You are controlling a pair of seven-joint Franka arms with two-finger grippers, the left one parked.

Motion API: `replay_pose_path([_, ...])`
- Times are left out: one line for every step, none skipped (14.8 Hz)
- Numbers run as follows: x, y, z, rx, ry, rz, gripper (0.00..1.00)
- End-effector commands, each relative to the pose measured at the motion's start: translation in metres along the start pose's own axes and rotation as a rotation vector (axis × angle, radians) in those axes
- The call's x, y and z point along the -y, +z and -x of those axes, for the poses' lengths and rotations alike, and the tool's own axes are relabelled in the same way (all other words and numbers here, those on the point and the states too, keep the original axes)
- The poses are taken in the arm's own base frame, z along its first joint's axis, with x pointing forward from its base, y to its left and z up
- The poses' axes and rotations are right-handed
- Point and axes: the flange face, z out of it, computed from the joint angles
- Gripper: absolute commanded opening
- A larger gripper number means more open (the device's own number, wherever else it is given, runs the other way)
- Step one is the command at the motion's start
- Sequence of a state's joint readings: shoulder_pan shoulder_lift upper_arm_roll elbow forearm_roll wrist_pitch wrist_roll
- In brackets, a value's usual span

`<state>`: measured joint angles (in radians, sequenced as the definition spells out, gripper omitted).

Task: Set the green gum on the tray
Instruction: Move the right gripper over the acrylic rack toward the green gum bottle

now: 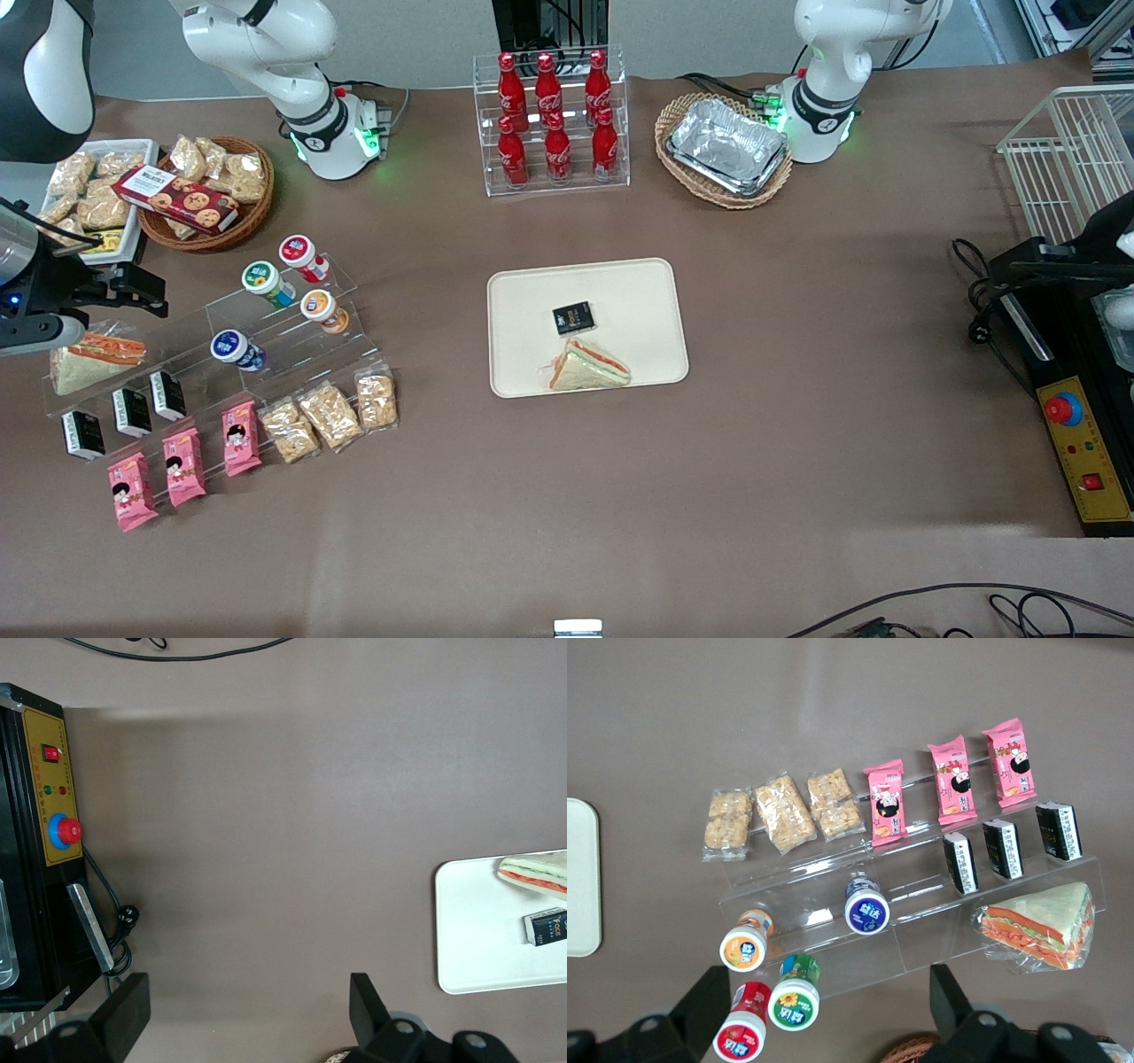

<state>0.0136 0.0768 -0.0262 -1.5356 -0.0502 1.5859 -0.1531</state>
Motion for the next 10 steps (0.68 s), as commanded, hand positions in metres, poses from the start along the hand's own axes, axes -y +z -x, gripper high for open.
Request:
replay_pose_path([0.000, -0.006, 0.002, -0.005, 0.006, -0.002, 1.00])
replay_pose_path([-0.001, -0.007, 0.002, -0.007, 0.012, -0.002, 1.00])
replay_pose_path([0.000, -0.007, 0.002, -0.007, 0.009, -0.002, 1.00])
replay_pose_path([0.000, -0.009, 0.003, -0.008, 0.011, -0.002, 1.00])
replay_pose_path([0.000, -0.007, 0.003, -0.003, 0.011, 0.002, 1.00])
replay_pose_path([-0.004, -0.001, 0.003, 0.010, 0.016, 0.003, 1.00])
replay_pose_path([-0.006, 0.004, 0.007, 0.042, 0.021, 0.000, 1.00])
replay_pose_path([-0.006, 0.006, 0.012, 0.073, 0.024, -0.007, 1.00])
replay_pose_path([-0.005, 0.000, 0.017, 0.075, 0.034, -0.011, 1.00])
replay_pose_path([-0.005, -0.006, 0.023, 0.068, 0.049, -0.012, 1.00])
